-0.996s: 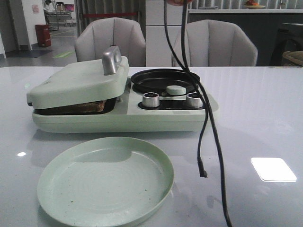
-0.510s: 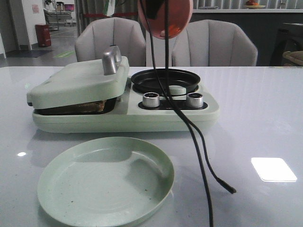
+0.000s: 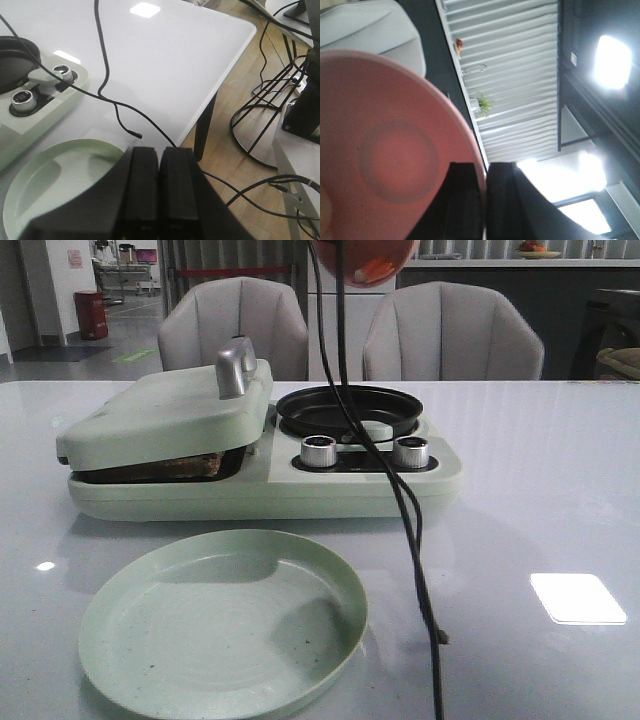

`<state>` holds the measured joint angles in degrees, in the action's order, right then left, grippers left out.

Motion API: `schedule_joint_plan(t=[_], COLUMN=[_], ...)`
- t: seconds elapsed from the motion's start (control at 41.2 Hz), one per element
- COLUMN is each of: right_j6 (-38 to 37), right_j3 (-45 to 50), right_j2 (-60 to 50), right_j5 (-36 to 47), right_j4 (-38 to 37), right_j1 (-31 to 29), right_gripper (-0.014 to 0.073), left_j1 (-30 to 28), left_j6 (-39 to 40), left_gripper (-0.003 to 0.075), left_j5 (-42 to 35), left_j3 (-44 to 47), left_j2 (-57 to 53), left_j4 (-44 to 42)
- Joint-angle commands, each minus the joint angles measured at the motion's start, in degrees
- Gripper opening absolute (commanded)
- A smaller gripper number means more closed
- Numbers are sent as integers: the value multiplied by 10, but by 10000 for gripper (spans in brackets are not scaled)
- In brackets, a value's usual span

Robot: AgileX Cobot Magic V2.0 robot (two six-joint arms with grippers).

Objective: Make breakfast with bread and shrimp
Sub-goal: 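Tilt the pink bowl over the frying pan to pour the shrimp in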

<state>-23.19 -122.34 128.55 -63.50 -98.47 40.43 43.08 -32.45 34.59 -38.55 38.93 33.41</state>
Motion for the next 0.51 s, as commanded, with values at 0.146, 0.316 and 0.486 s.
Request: schedule_joint_plan(t=[0.146, 0.316, 0.486], right_j6=[44, 42, 26], right_j3=[-13, -33, -32], right_j2=[-22, -26, -14], right_j5=[5, 10, 2], right_j4=[-53, -53, -53], right_j1=[2, 2, 1], right_gripper=[16, 16, 16], left_j1=[3, 3, 3], left_j6=[0, 0, 0], left_gripper=[101, 101, 101], left_j5=[-32, -32, -32], left_j3=[-16, -16, -16], left_j2=[0, 0, 0], left_j4=[15, 15, 15])
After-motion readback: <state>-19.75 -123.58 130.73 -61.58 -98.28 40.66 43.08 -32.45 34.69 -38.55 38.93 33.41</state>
